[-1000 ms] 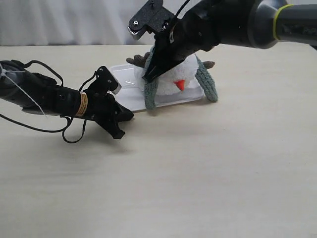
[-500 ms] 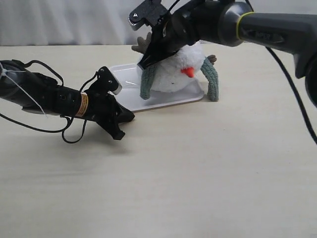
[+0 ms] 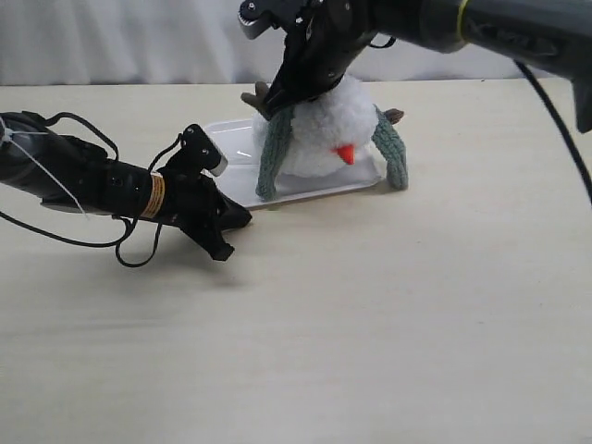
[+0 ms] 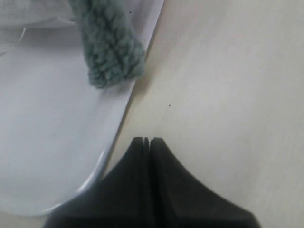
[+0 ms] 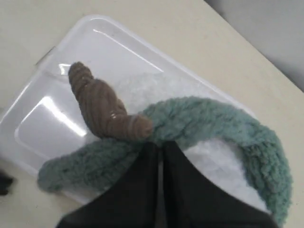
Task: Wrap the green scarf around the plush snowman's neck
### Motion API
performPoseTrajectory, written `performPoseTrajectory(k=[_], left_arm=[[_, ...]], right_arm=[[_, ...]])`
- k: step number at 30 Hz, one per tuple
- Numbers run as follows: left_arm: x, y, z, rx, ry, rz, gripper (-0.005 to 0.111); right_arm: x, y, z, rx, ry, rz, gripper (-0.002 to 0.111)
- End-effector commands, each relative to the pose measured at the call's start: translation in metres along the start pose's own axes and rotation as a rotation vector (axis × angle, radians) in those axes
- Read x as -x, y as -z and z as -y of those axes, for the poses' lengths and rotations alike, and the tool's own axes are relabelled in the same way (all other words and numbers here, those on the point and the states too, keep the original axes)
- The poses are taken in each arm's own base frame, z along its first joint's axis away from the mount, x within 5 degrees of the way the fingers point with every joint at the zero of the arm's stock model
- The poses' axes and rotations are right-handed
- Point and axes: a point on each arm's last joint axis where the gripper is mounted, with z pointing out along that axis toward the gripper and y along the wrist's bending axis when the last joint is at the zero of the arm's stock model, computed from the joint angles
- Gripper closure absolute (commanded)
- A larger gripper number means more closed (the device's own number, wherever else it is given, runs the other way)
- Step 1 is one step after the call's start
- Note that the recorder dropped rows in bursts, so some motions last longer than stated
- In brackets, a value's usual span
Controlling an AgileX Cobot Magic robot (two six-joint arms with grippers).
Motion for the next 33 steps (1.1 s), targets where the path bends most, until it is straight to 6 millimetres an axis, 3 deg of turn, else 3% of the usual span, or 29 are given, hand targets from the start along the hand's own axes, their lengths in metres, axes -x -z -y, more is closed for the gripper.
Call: performPoseTrajectory(k=[1, 6, 10, 15, 16, 20, 25, 28, 33], left_arm=[[0.002, 0.0, 0.001, -0.007, 0.013, 0.011, 0.107], [0.003, 0.0, 0.002, -0.017, 0.024, 0.021, 0.107], [0.003, 0.0, 0.002, -0.02, 0.024, 0.024, 0.107], [0.006, 0.0, 0.002, -0.029, 0.034, 0.037, 0.107], [0.006, 0.0, 0.002, -0.032, 0.033, 0.039, 0.107], [0.008, 0.0, 0.005, -0.066, 0.032, 0.069, 0.107], [0.009, 0.0, 0.004, -0.058, 0.016, 0.074, 0.107], [0.008, 0.0, 0.001, -0.03, 0.02, 0.067, 0.107], [0.008, 0.0, 0.001, -0.026, 0.019, 0.065, 0.107]], right_arm=[[0.006, 0.046, 0.003, 0.053, 0.013, -0.025, 0.098], [0.008, 0.087, 0.008, 0.053, -0.015, -0.035, 0.083], [-0.011, 0.104, 0.003, 0.111, 0.017, -0.21, 0.076], [-0.037, 0.088, -0.01, 0.153, 0.106, -0.307, 0.055], [-0.049, 0.078, -0.016, 0.144, 0.164, -0.361, 0.05], [-0.078, 0.045, -0.015, -0.052, 0.299, -0.358, 0.049], [-0.078, 0.025, -0.029, -0.047, 0.377, -0.171, 0.049], [-0.08, 0.012, -0.025, -0.127, 0.362, -0.165, 0.05], [-0.061, 0.018, -0.018, -0.277, 0.341, -0.019, 0.064]])
